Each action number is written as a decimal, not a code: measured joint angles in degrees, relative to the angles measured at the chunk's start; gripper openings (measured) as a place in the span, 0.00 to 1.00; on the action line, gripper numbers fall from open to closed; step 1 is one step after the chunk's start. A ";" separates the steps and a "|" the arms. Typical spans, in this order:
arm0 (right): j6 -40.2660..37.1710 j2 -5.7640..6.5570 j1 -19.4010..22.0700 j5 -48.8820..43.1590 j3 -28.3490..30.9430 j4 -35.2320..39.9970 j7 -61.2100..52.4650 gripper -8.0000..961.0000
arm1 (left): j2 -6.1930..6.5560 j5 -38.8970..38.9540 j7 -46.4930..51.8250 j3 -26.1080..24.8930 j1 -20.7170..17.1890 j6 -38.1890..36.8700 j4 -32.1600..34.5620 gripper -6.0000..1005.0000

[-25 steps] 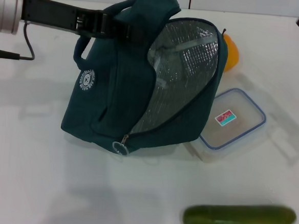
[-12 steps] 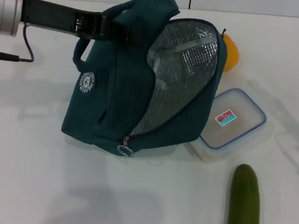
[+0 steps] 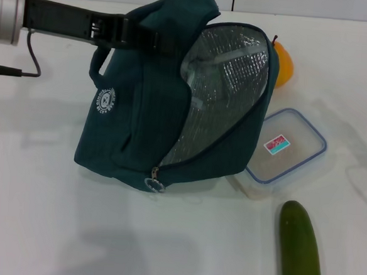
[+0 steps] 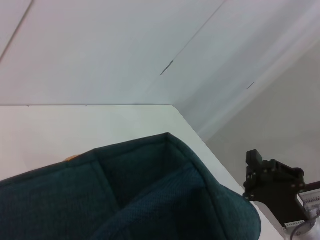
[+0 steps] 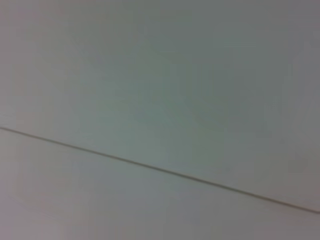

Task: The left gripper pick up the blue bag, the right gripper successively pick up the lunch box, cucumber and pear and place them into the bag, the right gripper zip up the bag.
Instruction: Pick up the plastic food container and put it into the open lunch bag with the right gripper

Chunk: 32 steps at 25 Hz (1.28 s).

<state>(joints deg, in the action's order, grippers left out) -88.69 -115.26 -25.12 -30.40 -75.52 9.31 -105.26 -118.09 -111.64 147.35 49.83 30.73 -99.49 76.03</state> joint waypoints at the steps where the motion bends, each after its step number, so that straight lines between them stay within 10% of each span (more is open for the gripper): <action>1: -0.14 0.02 0.13 0.00 0.31 -0.02 -0.05 0.04 | 0.03 0.00 -0.12 0.00 0.00 0.00 0.01 0.07; 15: -0.73 0.54 0.92 0.08 1.59 -0.11 -0.28 0.05 | 0.13 0.09 -1.22 -0.01 0.04 0.04 0.36 0.07; 32: 2.84 6.41 3.58 -5.99 1.09 -0.37 1.63 0.19 | 1.17 0.14 -1.97 -3.22 0.10 0.19 0.71 0.07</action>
<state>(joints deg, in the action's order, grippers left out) -85.85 -108.85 -21.55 -36.39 -74.43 8.93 -103.63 -116.92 -111.50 145.37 46.61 30.83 -99.31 76.74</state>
